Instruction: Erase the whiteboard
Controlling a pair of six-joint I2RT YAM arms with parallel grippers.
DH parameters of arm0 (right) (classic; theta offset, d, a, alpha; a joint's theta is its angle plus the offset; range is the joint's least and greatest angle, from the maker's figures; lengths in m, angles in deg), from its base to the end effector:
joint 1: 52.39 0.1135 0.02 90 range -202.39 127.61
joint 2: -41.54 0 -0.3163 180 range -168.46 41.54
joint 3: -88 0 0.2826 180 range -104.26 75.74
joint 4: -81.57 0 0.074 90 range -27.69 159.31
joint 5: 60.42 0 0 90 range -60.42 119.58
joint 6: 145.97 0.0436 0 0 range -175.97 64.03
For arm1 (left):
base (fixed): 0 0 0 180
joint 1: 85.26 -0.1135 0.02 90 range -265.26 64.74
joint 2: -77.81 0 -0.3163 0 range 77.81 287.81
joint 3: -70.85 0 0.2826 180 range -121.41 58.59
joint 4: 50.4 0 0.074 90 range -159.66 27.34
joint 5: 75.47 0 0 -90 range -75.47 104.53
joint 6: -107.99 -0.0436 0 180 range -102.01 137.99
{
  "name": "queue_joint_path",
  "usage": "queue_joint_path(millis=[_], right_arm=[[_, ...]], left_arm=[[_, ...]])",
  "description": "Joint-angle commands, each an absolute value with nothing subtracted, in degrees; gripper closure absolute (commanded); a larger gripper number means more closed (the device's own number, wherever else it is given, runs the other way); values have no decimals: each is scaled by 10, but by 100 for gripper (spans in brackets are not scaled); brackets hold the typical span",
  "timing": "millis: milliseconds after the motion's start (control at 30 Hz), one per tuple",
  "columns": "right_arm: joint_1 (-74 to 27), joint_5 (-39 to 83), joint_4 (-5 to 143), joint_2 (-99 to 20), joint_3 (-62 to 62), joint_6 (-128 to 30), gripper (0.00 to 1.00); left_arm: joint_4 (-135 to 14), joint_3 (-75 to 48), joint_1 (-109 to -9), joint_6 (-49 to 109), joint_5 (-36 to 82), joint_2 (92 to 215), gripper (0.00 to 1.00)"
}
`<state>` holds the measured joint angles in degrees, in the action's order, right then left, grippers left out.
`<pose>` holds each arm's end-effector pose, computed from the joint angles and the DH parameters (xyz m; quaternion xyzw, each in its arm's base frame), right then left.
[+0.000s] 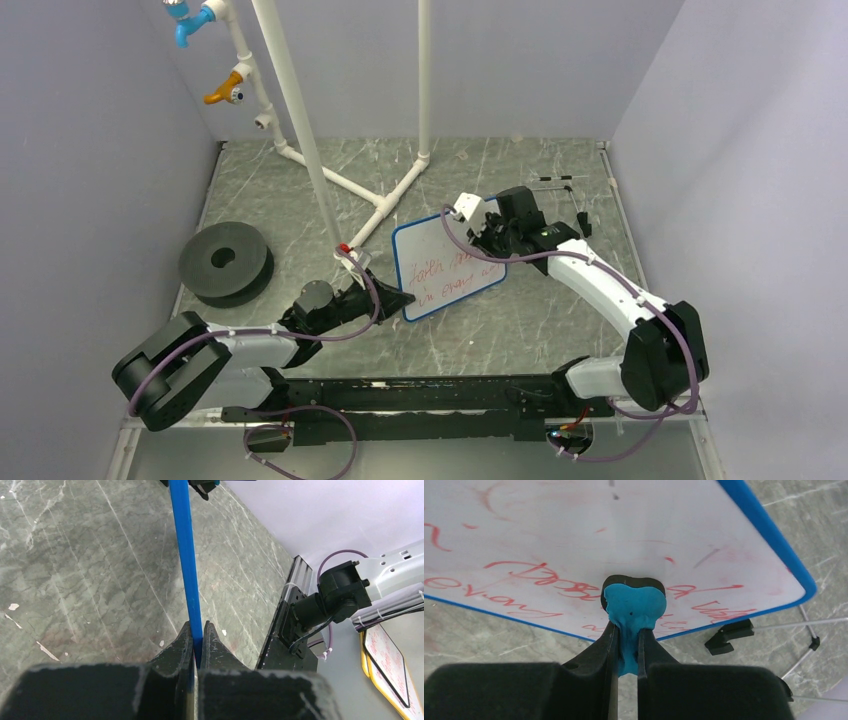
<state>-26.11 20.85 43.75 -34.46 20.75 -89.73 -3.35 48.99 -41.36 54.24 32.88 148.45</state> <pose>0.2690 0.1402 0.2924 -0.4878 0.7880 0.0465 0.3727 0.1466 -0.1601 0.1959 0.1581 0.6995 -0.5301 0.4524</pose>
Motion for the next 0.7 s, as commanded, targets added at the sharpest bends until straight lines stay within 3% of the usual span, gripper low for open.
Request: queue_joint_path(millis=[0, 300, 500, 667], right_arm=[[-234, 140, 404, -343, 178, -902, 100], [-291, 185, 431, -366, 78, -842, 100], [-302, 237, 451, -373, 134, -865, 100], [-281, 192, 436, -350, 183, -895, 100]], left_arm=[[38, 476, -402, 521, 413, 1488, 100], [35, 478, -402, 522, 412, 1485, 100], [33, 479, -402, 519, 414, 1481, 100], [36, 476, -402, 519, 417, 1487, 100]])
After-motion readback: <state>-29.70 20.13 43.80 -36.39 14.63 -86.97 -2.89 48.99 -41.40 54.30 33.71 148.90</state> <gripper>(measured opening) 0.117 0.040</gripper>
